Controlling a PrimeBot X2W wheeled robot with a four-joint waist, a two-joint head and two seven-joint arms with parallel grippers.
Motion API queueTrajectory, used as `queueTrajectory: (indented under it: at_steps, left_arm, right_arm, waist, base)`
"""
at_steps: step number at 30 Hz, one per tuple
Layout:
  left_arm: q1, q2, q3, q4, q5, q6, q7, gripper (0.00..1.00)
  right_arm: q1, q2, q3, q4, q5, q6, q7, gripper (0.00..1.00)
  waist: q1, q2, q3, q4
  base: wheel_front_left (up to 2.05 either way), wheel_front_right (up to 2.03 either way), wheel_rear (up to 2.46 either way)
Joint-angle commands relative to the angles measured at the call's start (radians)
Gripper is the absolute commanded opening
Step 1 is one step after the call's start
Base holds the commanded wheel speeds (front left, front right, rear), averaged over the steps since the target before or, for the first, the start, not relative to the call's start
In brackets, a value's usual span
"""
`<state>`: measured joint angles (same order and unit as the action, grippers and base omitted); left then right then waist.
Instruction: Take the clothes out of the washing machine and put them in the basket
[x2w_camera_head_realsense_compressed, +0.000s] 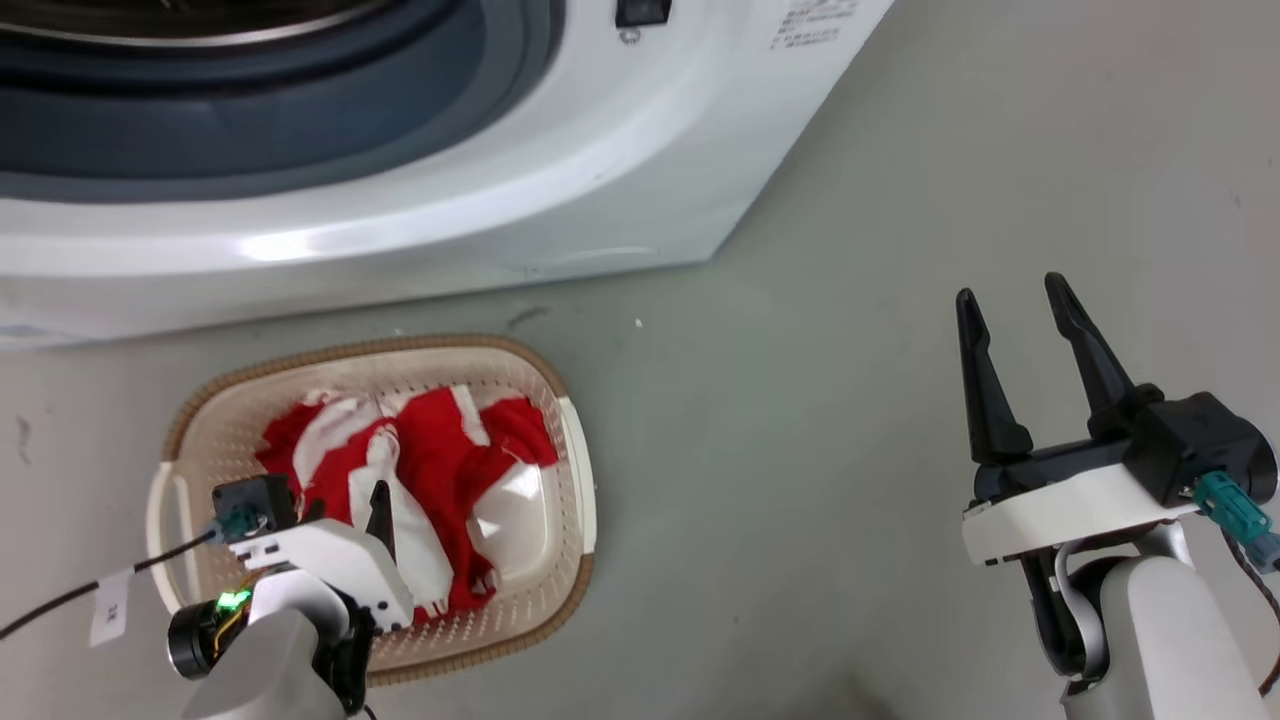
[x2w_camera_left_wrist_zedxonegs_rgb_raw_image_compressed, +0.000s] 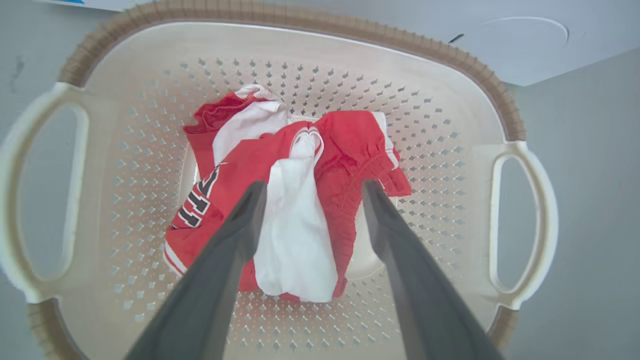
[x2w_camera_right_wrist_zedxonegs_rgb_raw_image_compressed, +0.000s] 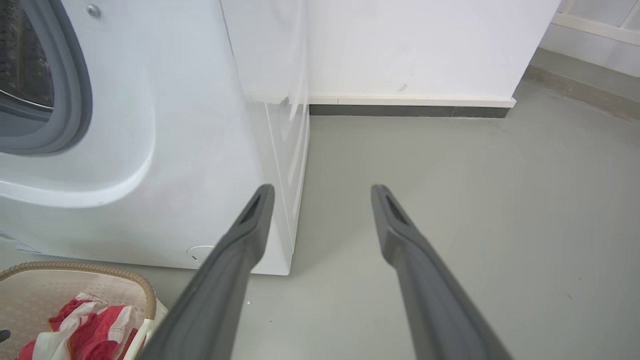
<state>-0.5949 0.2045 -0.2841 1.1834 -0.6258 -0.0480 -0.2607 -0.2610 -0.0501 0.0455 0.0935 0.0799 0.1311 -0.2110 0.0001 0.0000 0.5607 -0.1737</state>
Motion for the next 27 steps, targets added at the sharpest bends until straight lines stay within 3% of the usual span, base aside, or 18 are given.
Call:
queueTrajectory:
  at_steps: [1,15,27]
  left_arm:
    - [0.03,0.001,0.011,-0.018,0.008,0.007,-0.005,1.0]
    - [0.26,-0.032,0.205,-0.358,0.172,0.045,-0.005,1.0]
    - [0.376,-0.089,0.333,-0.735,0.355,0.022,-0.005,1.0]
  right_arm:
    - [0.013,0.0,-0.003,0.002,-0.002,-0.001,-0.002,1.0]
    - [0.126,0.0,-0.031,0.0,-0.027,-0.001,0.049,1.0]
    - [0.207,0.0,-0.047,-0.012,-0.044,-0.001,0.078,1.0]
  waist:
    - [-0.0001,0.0,-0.071,0.019]
    - [-0.0001,0.0,-0.317,0.077]
    - [-0.0001,0.0,-0.446,0.129]
  base:
    - [0.0,0.0,0.0]
    - [0.0,0.0,0.0]
    - [0.0,0.0,0.0]
